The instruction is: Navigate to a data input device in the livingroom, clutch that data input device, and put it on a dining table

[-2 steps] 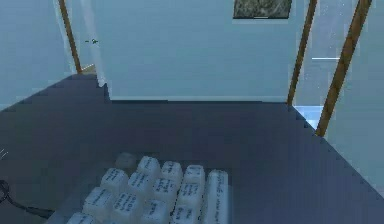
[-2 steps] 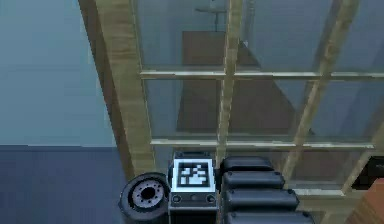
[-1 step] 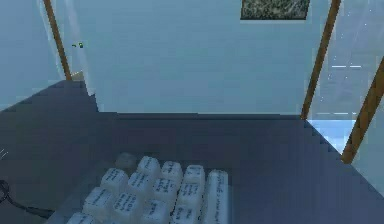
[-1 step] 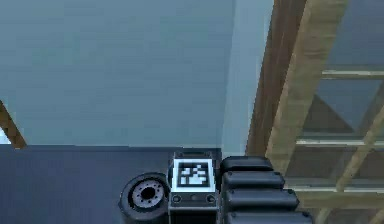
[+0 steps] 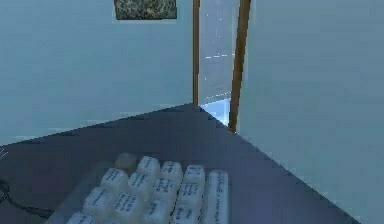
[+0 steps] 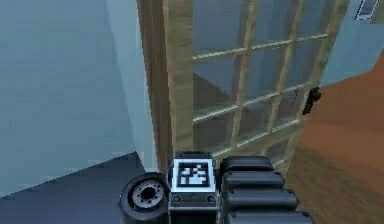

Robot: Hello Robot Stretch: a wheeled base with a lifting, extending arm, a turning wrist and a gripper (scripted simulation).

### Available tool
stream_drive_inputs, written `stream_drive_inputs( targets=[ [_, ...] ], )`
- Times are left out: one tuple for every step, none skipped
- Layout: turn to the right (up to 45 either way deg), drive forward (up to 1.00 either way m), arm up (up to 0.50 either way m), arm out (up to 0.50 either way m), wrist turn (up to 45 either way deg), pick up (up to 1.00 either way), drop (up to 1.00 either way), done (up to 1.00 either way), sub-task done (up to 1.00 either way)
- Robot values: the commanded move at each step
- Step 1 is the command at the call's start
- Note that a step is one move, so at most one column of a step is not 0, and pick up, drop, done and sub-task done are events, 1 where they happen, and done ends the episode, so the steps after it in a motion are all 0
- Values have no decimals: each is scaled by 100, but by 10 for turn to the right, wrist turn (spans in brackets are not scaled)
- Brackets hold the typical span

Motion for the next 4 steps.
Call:
stream_drive_inputs(
  targets=[
    [0,100,0,0,0,0,0,0,0],
    [0,100,0,0,0,0,0,0,0],
    [60,0,0,0,0,0,0,0,0],
    [0,25,0,0,0,0,0,0,0]
  ],
)
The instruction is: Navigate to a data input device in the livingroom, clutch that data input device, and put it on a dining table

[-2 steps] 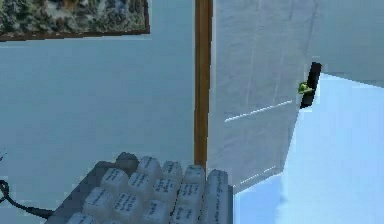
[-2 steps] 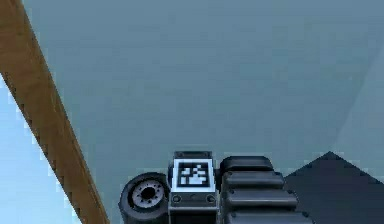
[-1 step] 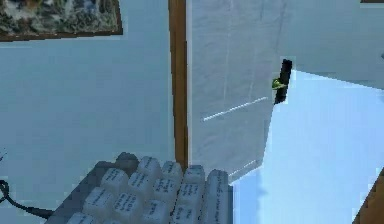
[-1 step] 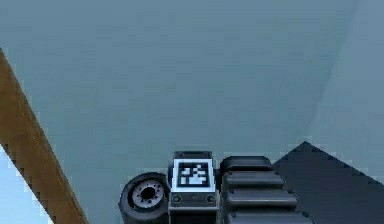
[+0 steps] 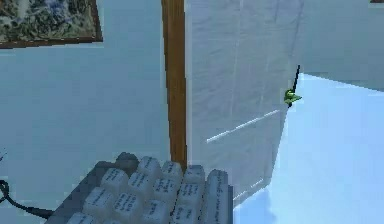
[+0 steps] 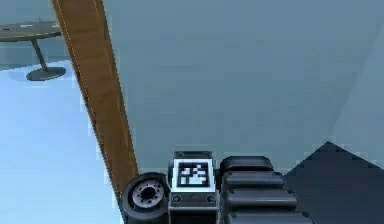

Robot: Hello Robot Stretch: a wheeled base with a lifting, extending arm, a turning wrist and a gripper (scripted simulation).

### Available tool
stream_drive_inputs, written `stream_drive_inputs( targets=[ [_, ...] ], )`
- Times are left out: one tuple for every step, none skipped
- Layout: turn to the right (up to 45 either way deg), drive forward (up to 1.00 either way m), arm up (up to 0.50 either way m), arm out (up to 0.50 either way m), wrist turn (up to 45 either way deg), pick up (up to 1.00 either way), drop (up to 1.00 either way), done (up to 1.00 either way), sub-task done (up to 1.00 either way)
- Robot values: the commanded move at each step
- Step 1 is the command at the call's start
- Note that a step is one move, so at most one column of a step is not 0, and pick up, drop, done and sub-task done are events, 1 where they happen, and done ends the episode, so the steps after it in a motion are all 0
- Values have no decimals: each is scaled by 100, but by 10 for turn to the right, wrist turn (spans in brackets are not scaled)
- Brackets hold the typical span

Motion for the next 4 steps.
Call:
stream_drive_inputs(
  targets=[
    [180,0,0,0,0,0,0,0,0],
    [0,35,0,0,0,0,0,0,0],
    [330,0,0,0,0,0,0,0,0],
    [0,40,0,0,0,0,0,0,0]
  ],
)
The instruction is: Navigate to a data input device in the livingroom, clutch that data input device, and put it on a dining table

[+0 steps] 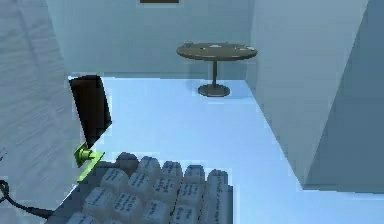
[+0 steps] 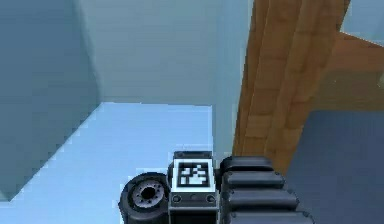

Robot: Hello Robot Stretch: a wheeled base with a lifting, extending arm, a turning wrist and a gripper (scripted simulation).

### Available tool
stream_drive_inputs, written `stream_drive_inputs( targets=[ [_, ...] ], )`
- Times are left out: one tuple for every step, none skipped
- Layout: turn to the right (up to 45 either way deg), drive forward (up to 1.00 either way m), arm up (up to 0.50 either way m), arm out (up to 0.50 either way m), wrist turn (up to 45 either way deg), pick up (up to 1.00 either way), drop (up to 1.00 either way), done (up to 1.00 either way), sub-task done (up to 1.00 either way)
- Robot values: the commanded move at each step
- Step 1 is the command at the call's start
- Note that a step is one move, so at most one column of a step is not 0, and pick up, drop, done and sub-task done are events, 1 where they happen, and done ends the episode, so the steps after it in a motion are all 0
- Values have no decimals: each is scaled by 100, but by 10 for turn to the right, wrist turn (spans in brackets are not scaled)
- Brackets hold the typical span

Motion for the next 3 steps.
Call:
stream_drive_inputs(
  targets=[
    [120,0,0,0,0,0,0,0,0],
    [30,0,0,0,0,0,0,0,0],
    [0,100,0,0,0,0,0,0,0]
  ],
)
